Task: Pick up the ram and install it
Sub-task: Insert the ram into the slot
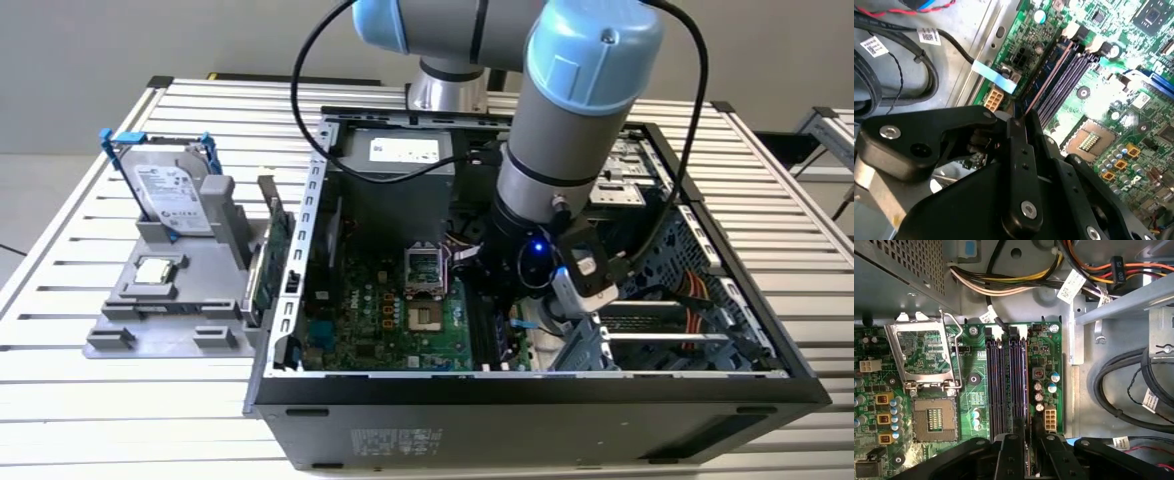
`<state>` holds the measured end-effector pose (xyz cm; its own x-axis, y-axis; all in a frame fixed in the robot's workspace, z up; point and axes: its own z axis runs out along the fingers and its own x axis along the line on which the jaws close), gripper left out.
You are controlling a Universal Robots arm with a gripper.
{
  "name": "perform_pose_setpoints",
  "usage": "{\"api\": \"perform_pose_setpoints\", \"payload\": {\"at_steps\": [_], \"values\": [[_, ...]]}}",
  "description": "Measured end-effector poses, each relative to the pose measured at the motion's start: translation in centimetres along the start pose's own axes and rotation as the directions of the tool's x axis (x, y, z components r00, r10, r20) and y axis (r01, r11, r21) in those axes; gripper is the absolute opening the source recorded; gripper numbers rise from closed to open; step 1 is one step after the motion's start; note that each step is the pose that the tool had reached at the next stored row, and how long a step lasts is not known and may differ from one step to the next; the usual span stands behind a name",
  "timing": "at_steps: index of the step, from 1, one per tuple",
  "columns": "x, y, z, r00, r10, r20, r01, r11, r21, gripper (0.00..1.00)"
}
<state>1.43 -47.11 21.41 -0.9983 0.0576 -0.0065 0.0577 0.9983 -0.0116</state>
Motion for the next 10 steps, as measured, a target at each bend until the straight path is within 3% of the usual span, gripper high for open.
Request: {"api": "perform_pose_setpoints", "payload": {"at_steps": [6, 8, 9, 10], "values": [[-0.03, -0.03, -2.67, 1.0, 0.0, -0.0001, 0.0, 1.0, -0.0003, 1.0], [-0.03, -0.07, -2.71, 1.0, 0.0, -0.0012, 0.0, 0.9997, -0.0227, 1.0], [-0.02, -0.1, -2.72, 1.0, 0.0, -0.0014, 0.0, 0.9997, -0.0229, 1.0], [-0.02, -0.13, -2.72, 1.0, 0.001, -0.0014, -0.001, 0.9997, -0.023, 0.0]]}}
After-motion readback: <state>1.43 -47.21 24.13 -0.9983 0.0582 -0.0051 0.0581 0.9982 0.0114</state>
